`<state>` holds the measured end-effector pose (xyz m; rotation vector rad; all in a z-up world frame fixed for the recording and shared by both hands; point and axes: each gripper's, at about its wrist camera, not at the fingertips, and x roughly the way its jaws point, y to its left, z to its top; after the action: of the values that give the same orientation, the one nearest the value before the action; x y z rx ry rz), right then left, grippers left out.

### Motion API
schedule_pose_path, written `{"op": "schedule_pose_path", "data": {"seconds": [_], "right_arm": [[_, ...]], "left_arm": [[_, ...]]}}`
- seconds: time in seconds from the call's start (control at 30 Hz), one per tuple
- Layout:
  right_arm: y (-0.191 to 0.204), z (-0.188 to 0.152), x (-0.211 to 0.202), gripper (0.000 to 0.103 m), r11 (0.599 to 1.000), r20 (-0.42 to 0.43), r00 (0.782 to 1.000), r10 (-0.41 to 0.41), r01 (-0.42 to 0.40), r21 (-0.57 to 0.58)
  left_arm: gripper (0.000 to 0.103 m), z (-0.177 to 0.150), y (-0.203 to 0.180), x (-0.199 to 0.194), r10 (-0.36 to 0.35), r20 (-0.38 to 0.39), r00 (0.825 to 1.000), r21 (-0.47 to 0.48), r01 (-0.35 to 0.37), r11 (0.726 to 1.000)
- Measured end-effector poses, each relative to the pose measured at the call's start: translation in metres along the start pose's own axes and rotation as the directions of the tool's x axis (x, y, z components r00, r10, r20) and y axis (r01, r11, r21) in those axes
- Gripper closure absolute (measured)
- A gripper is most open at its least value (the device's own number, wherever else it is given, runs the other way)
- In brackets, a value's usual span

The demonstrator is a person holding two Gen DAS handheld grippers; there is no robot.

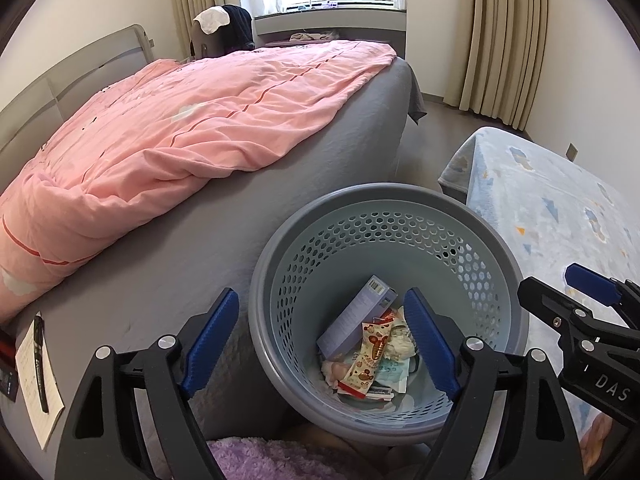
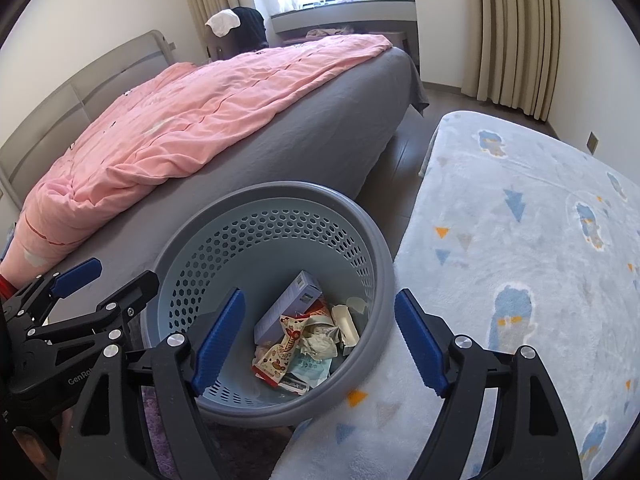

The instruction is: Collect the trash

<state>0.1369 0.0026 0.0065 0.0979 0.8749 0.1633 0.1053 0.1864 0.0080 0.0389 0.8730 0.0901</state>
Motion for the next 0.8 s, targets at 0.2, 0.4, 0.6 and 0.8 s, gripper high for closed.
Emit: {"op": "schedule_pose_path", "data": {"seconds": [0.2, 0.4, 0.6, 0.8], "right_arm": [[-0.0003, 0.0003, 0.0005, 0.026, 1.0, -0.001, 1.0, -0.001, 0.001, 0.0], [-0.0003, -0.0001, 0.0006, 0.026, 1.0, -0.001, 1.0, -0.001, 0.001, 0.001], [-0.0004, -0.0002, 0.0006, 0.026, 1.0, 0.0, 1.0, -0.001, 0.001, 0.001], [-0.0006, -0.0002, 0.0007, 0.026, 1.0, -0.001, 1.0, 0.0, 0.0, 0.001]], "left_arm": [[0.02, 0.0006, 0.0002, 0.0006, 0.005, 0.002, 1.0, 0.001, -0.005, 1.0], [0.02, 0.0004, -0.0008, 0.0004, 0.009, 0.007, 1.0, 0.006, -0.01, 1.0], [0.02, 0.0004, -0.0014, 0.0002, 0.011, 0.006, 1.0, 0.009, -0.012, 1.0], [0.02, 0.0006, -0.0026, 0.0018, 0.019, 0.006, 1.0, 0.017, -0.019, 1.0]]}}
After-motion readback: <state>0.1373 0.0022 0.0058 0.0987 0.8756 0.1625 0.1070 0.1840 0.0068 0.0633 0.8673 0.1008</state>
